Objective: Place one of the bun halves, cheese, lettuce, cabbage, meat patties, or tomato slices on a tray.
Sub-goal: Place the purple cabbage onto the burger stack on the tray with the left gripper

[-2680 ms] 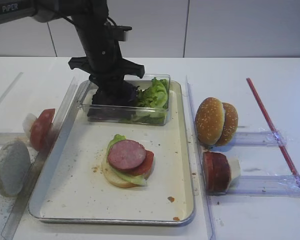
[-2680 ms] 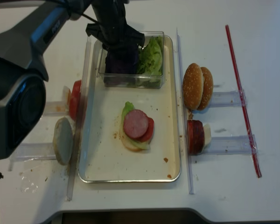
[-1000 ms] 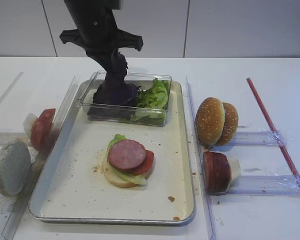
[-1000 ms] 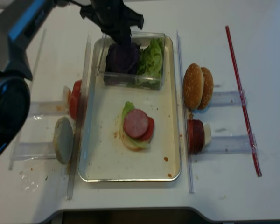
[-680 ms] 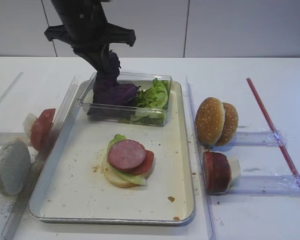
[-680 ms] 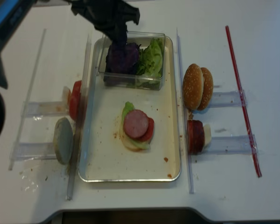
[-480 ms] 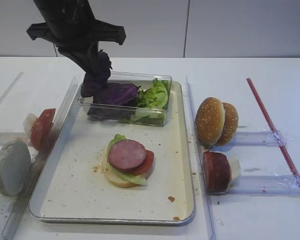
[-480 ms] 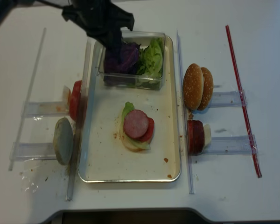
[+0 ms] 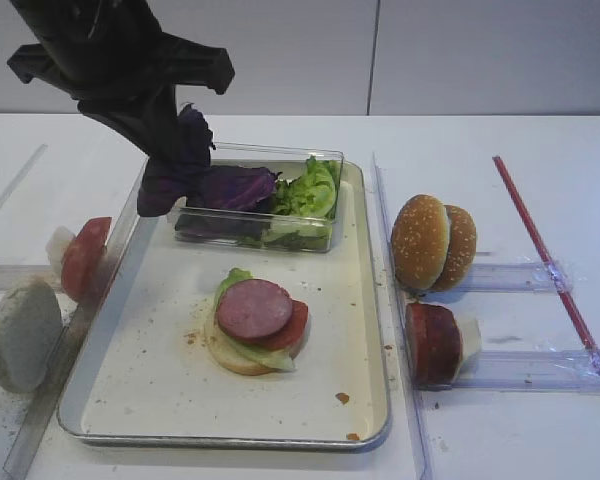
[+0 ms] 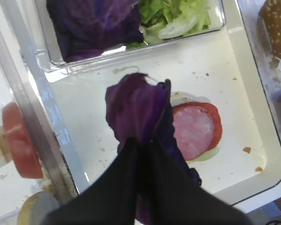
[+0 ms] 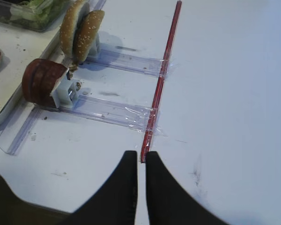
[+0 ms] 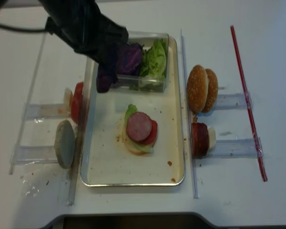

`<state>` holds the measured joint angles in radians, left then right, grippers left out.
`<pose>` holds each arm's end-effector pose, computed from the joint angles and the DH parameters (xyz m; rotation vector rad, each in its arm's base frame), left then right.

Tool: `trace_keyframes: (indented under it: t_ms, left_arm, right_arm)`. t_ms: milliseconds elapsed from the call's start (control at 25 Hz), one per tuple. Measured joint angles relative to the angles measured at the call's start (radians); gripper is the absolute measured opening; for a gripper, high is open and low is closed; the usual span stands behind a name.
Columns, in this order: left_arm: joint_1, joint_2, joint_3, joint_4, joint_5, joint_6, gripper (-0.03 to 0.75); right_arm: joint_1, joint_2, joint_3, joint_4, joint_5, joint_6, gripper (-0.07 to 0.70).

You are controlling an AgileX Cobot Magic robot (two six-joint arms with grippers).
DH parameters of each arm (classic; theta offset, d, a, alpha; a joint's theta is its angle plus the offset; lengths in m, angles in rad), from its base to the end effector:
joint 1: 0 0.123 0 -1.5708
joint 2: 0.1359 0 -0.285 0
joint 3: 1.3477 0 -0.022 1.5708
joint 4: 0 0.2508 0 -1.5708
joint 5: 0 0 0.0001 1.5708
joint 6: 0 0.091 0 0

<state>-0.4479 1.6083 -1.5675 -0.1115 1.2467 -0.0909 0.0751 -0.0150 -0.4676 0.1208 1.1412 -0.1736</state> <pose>0.2947 -0.1522 0.3530 0.4755 2.7592 -0.2914 -0.0082 0.0094 0.2624 -0.2753 2.1191 0.0892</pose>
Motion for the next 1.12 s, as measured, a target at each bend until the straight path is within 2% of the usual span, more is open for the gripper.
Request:
trace_keyframes:
  t_ms: [360, 680, 1120]
  left_arm:
    - [-0.094, -0.005, 0.010, -0.010, 0.000, -0.004, 0.010]
    - [-0.179, 0.113, 0.012, -0.017, -0.002, -0.004, 0.010]
    - [-0.189, 0.230, 0.012, 0.016, -0.016, -0.005, 0.010]
  right_arm:
    - [0.000, 0.000, 0.000, 0.000, 0.000, 0.003, 0.078]
    - [0.000, 0.000, 0.000, 0.000, 0.000, 0.003, 0.078]
    - [0.000, 0.000, 0.000, 0.000, 0.000, 0.003, 0.078]
